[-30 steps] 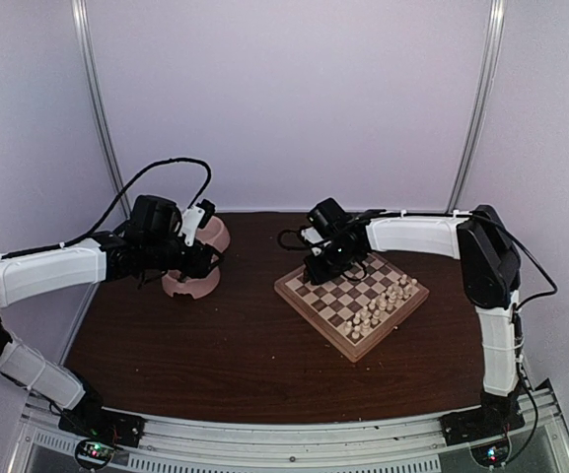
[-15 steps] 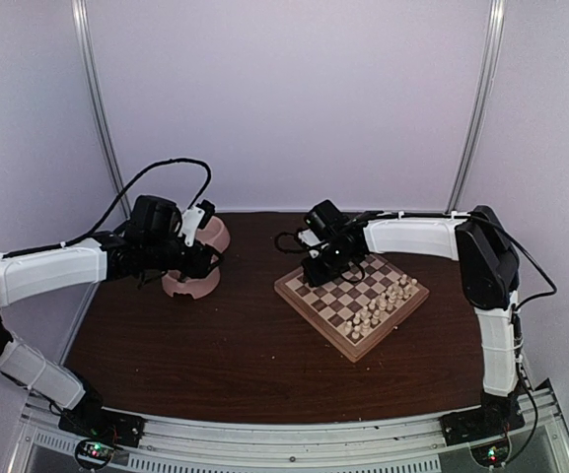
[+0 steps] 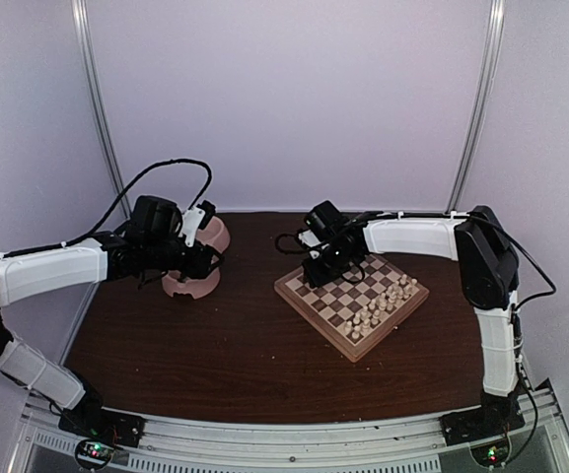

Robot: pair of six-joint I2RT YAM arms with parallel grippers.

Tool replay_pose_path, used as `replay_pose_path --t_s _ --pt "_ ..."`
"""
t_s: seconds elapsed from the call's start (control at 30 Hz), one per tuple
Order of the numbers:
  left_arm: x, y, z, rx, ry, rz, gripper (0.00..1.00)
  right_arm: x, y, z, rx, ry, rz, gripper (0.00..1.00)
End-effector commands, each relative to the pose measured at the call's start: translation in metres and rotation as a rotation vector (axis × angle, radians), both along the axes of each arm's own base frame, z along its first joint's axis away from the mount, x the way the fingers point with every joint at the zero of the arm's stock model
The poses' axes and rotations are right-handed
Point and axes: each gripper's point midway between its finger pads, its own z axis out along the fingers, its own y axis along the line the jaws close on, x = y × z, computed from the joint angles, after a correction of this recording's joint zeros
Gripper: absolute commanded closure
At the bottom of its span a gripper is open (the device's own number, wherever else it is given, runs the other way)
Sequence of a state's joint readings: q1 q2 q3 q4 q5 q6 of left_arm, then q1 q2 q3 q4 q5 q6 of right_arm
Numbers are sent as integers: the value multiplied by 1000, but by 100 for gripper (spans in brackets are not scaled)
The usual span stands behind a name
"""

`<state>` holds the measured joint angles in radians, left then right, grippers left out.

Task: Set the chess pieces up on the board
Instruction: Place the pawn at b7, then pick up the chess pile from the storage box.

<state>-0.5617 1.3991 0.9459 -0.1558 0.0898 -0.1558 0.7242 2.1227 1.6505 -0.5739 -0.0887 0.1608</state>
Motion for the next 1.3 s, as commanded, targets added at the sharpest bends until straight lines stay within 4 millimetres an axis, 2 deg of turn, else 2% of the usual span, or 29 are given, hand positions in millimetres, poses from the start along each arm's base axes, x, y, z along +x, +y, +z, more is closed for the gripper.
replay_pose_path --t_s 0.0,0.13,0.3,0.43,0.53,0.7,0.83,1.27 --pt "7 0 8 -17 -30 4 44 1 5 12 5 -20 10 76" --pt "13 11 6 30 -21 71 45 -6 11 29 26 -31 36 71" --pt "29 46 -3 133 17 268 45 -20 12 52 33 -61 58 71" --pt "42 86 -36 125 188 447 51 -33 16 72 79 -84 87 70" --pt "48 106 -59 113 286 518 52 -45 24 91 151 -96 126 70" --pt "59 107 -81 196 355 489 58 -60 34 110 227 -117 175 69" --pt "73 107 -98 271 416 476 63 -64 36 119 250 -133 190 69" --pt "90 120 -127 371 489 450 64 -67 42 119 275 -122 210 69"
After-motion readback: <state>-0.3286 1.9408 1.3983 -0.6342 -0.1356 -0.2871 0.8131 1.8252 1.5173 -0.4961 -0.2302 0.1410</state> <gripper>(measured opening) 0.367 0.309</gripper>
